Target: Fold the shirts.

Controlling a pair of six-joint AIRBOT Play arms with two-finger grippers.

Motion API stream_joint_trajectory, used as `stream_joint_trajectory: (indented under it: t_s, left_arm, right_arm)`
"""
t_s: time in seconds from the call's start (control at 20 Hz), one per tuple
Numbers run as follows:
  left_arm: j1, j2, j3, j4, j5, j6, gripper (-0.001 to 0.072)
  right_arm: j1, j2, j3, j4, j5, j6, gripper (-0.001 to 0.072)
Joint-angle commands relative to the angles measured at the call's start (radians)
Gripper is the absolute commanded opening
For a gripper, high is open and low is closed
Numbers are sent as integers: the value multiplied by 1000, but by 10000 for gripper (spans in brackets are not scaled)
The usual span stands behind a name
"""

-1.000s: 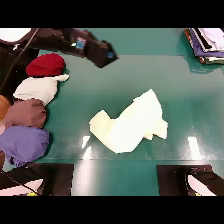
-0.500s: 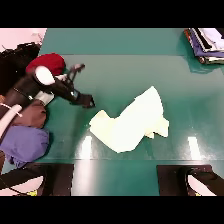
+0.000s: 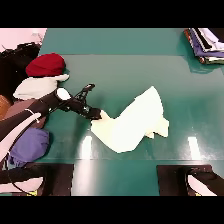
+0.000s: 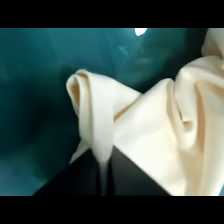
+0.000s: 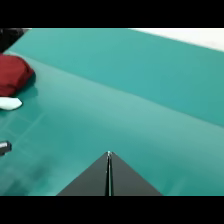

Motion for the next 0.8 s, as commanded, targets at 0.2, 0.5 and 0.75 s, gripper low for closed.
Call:
stream_joint_trajectory:
  t_s: [0.2,0.5,0.75]
  left_arm:
    - [257,113,248,73,-58,-34,24]
    - [385,154,308,131,-70,-35,25]
    - [385,153,308,205,-70,-35,25]
  right_arm:
    - [0,-136,0,-185,274,129,16]
    - [0,-399,-1,-192,365,153,205]
    - [-47,-621,0,-186,353,191,413]
